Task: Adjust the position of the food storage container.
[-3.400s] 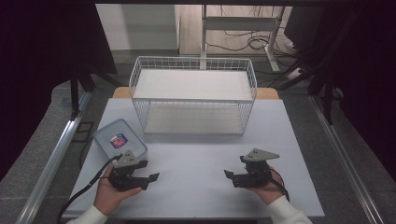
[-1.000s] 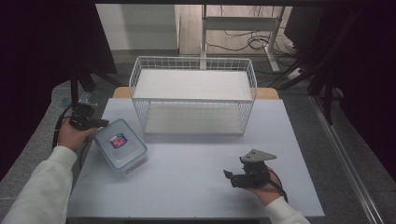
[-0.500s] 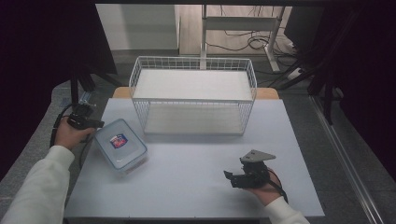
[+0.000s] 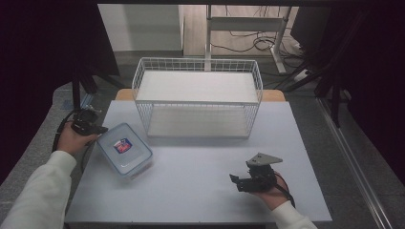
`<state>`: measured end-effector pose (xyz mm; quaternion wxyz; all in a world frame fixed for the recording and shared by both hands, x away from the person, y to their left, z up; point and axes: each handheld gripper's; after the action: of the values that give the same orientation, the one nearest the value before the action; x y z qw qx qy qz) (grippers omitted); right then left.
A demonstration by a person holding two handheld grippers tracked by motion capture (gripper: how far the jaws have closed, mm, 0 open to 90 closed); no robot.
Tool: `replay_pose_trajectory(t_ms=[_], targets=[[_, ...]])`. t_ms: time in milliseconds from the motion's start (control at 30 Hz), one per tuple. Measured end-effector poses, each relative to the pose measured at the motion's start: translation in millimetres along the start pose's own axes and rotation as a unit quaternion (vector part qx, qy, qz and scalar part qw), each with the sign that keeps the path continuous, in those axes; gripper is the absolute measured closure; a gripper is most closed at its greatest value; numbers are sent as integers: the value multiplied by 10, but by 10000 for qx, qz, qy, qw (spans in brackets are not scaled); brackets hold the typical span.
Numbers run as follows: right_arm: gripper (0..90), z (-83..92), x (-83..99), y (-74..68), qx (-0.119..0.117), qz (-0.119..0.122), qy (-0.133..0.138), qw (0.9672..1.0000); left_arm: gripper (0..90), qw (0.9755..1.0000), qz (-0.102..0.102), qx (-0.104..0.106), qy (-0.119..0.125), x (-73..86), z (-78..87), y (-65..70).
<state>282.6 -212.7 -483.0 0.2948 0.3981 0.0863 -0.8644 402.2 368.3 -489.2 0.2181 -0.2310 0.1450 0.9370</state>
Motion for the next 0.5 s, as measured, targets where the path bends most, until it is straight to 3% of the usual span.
replay_pose_trajectory(t_ms=[133, 267, 500], targets=[[196, -5, 0, -3, -1, -2, -9, 10000, 899, 10000, 5, 70, 5, 63, 20, 73], [197, 3, -2, -4, 2, 7, -2, 10000, 900, 9996, 64, 273, 57, 148, 45, 118], [196, 14, -8, -23, -2, 15, 14, 10000, 900, 9993, 7, 359, 38, 228, 65, 280]])
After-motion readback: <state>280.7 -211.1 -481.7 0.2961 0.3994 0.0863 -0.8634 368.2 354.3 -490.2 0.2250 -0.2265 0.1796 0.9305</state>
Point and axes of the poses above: each handheld gripper's, and its own axes: z roughly backward along the jaws, x roughly out of its underside, y roughly to its right, and after that the axes turned 9 degrees about x, right-handed
